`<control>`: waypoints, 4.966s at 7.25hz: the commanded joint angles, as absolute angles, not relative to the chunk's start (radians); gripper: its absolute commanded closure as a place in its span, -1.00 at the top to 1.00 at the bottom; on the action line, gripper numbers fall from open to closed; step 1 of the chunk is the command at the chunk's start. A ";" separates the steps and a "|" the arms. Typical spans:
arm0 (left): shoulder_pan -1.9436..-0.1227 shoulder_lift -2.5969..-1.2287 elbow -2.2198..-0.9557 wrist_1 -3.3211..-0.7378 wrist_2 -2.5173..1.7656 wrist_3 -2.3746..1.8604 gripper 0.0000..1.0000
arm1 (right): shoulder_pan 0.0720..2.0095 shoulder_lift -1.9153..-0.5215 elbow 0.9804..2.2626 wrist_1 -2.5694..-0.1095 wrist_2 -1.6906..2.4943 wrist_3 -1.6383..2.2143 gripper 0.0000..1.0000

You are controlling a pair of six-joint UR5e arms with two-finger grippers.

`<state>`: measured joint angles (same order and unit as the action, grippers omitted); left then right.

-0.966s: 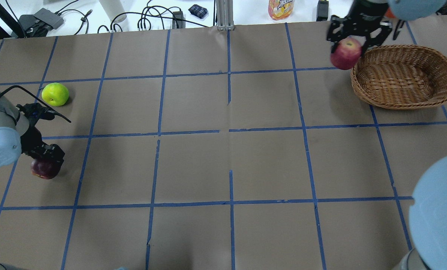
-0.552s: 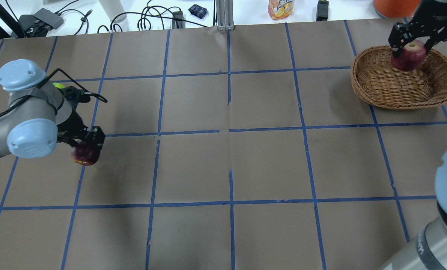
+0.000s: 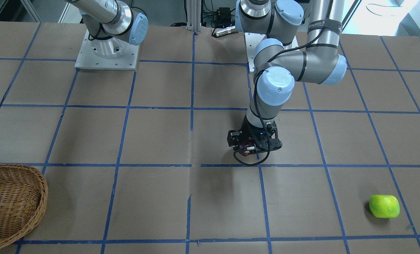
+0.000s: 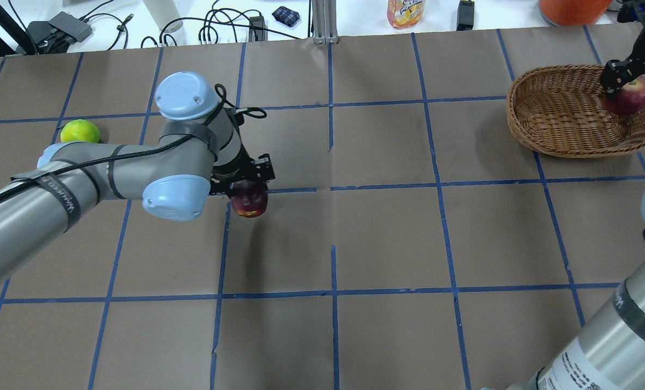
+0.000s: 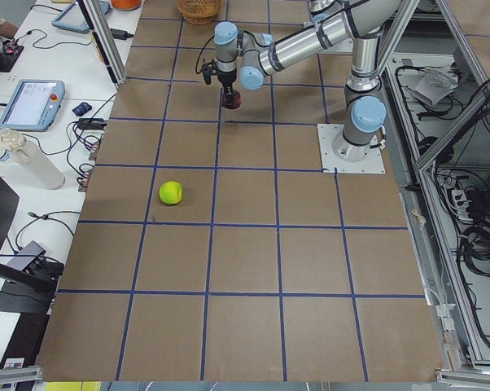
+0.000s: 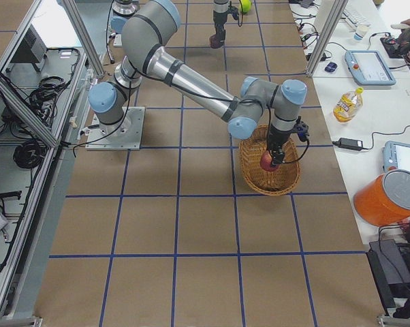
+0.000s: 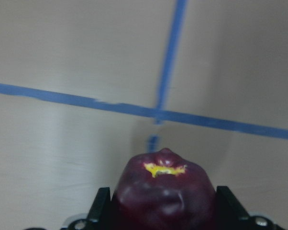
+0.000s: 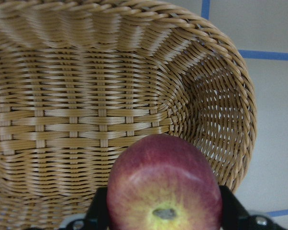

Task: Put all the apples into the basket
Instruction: 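Carry the dark red apple to table center and release it, then grasp dark red apple with right gripper while left grasps green apple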

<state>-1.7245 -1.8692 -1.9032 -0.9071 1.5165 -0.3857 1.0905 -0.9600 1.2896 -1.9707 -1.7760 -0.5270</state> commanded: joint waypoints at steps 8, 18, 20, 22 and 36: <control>-1.881 -2.039 -1.740 -0.790 1.424 -0.615 1.00 | 1.081 -0.926 1.279 -1.987 -1.755 -0.522 1.00; -1.228 -1.886 -1.645 -1.168 1.440 0.338 1.00 | 1.777 -1.105 1.310 -1.707 -1.535 -0.061 1.00; -1.197 -1.949 -1.553 -1.157 1.501 0.414 1.00 | 1.856 -1.048 1.347 -1.744 -1.532 -0.060 1.00; -1.195 -2.021 -1.452 -1.152 1.591 0.486 1.00 | 1.885 -1.019 1.371 -1.802 -1.531 -0.058 1.00; -1.095 -2.298 -1.319 -1.080 1.661 0.606 -0.26 | 1.882 -0.999 1.457 -1.970 -1.541 0.014 1.00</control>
